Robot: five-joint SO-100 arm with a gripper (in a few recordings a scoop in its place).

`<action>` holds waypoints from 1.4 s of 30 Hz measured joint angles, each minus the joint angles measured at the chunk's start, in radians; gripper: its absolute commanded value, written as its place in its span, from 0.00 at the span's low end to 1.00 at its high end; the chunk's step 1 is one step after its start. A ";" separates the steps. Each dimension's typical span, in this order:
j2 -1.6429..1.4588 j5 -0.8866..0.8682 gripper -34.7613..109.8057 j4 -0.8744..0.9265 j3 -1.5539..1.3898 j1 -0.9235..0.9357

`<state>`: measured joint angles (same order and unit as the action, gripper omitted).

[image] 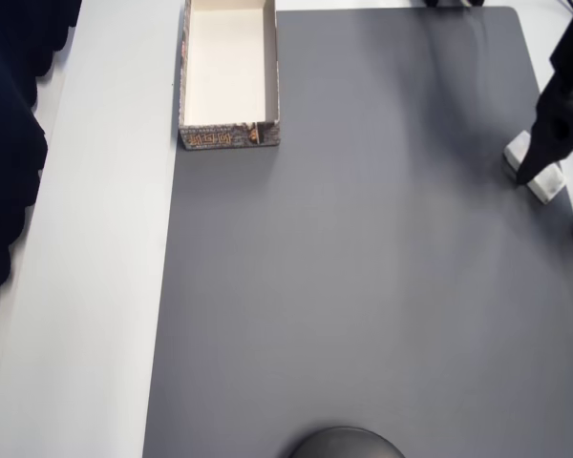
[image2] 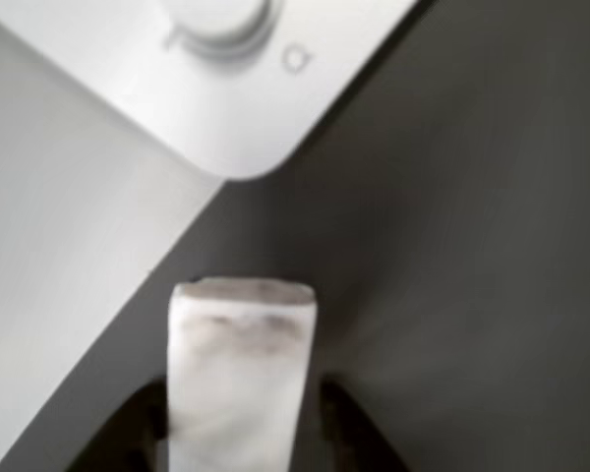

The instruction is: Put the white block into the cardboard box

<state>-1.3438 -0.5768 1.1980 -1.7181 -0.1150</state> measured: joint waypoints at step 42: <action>-0.445 0.103 0.23 0.448 0.029 0.278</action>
<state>-1.7886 -0.4740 1.6460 -1.6889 0.1626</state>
